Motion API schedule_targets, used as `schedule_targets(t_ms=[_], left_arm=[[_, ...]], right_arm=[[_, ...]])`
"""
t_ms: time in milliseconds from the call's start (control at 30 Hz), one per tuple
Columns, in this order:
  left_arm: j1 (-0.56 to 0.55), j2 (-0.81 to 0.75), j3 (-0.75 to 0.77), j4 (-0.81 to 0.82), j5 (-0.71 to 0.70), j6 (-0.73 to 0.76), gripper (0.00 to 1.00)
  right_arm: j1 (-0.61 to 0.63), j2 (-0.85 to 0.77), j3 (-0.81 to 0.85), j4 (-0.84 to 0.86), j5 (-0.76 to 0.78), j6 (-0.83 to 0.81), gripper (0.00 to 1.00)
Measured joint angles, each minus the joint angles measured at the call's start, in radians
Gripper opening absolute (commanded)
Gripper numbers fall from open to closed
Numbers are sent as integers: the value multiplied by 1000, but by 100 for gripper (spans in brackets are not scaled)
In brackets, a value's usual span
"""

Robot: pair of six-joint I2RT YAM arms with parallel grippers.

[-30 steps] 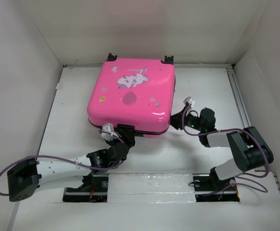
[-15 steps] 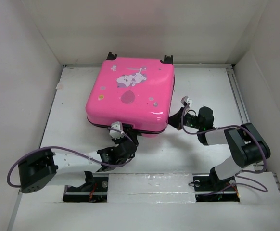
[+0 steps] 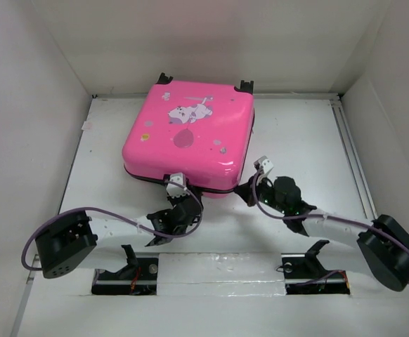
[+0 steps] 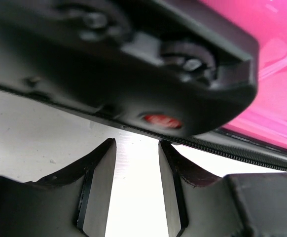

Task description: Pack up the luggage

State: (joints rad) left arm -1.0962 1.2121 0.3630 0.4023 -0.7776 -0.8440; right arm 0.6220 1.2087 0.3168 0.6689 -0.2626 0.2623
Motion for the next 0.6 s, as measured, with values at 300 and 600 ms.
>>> schedule_targets(t_ms=[300,600], left_arm=[[34,60,21,24,73,52,34],[38,111,74,66,119,72,34]], right_arm=[[277,-150,-31,-145,399,109,0],[508,141,132,-70,678,264,0]])
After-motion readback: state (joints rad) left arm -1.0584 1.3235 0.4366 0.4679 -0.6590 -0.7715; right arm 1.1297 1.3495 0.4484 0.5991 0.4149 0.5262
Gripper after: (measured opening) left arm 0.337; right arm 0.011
